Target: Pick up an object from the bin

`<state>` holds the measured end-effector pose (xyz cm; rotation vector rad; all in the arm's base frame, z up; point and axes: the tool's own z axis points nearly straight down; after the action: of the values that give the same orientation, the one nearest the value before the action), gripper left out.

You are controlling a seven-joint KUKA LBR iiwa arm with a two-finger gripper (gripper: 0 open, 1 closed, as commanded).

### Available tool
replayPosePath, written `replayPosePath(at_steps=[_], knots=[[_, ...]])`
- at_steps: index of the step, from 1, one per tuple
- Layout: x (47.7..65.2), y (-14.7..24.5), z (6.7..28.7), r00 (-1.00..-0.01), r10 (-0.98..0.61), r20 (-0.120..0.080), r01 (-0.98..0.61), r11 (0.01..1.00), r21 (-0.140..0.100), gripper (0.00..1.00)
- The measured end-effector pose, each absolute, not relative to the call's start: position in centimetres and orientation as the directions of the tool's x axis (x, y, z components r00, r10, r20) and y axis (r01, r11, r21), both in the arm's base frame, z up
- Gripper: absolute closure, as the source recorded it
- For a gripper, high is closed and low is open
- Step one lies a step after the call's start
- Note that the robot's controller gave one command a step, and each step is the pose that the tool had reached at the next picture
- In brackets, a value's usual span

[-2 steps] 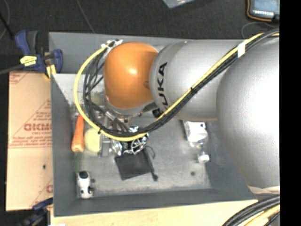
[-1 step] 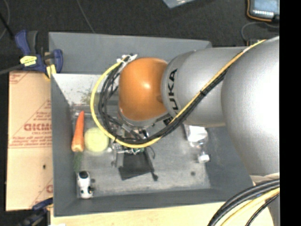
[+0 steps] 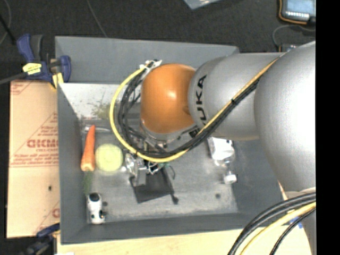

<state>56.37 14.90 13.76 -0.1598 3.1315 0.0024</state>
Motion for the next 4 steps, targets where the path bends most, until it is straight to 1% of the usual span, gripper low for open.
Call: replayPosePath(at_steps=[1,2,3,4], knots=[[56.1,12.8,11.3,-0.998,-0.062,-0.009,-0.062,0.998,0.007,0.0],[57.8,8.5,7.8,-1.0,0.016,-0.01,0.016,1.0,0.004,0.0],[56.0,10.0,7.0,-0.998,0.067,-0.006,0.067,0.998,0.01,1.0],[56.1,9.9,7.0,-0.998,0.07,-0.007,0.07,0.998,0.01,1.0]])
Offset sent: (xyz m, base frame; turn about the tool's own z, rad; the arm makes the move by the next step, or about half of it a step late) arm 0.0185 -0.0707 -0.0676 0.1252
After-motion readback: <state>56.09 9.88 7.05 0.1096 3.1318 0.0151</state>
